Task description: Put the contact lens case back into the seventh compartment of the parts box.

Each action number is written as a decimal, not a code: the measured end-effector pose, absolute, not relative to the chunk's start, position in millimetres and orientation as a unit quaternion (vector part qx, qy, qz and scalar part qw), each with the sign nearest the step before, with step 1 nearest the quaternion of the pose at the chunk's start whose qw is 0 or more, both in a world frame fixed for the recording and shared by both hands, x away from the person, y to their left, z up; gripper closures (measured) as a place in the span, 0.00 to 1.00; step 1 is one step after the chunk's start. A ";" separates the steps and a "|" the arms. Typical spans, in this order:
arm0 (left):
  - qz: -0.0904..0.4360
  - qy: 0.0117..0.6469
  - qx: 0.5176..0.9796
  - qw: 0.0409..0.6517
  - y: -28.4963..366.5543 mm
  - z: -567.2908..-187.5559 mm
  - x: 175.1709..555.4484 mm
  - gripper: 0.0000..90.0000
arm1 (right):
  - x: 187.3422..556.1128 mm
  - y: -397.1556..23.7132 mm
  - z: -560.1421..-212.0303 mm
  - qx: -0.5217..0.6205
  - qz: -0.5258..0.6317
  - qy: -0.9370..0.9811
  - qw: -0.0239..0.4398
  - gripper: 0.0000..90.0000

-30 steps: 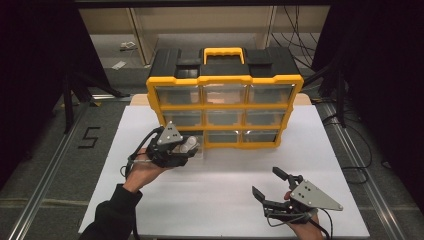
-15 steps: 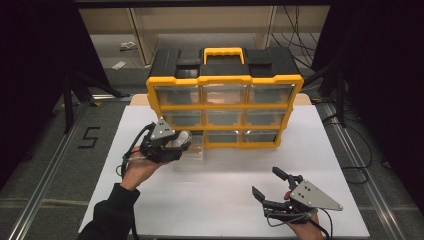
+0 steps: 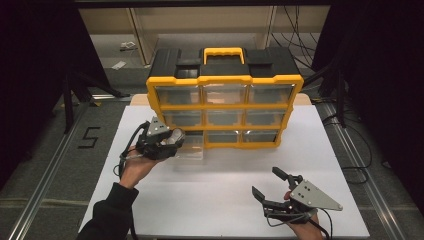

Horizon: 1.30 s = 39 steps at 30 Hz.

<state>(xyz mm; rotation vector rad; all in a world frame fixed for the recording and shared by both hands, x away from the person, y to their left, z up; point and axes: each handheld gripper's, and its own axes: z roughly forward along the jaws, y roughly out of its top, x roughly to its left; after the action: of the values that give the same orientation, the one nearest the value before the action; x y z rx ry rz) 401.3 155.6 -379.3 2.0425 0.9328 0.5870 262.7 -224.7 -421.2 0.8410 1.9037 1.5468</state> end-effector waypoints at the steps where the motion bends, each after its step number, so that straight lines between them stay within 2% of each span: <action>1: 0.232 0.371 0.807 0.396 156.1 -380.8 402.3 0.55 | 262.6 -224.6 -421.1 0.312 0.574 0.707 0.271 0.19; 18: 0.213 0.396 0.801 0.396 161.2 -392.0 409.3 0.55 | 262.5 -224.6 -421.1 0.312 0.574 0.707 0.270 0.19; 39: 0.241 0.388 0.813 0.360 154.1 -402.3 411.1 0.55 | 262.3 -224.2 -421.2 0.311 0.574 0.708 0.268 0.20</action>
<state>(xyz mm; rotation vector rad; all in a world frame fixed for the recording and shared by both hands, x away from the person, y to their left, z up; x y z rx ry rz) 411.1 154.1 -402.3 2.0970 1.0003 0.6218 262.3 -224.2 -421.2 0.8389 1.9108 1.5488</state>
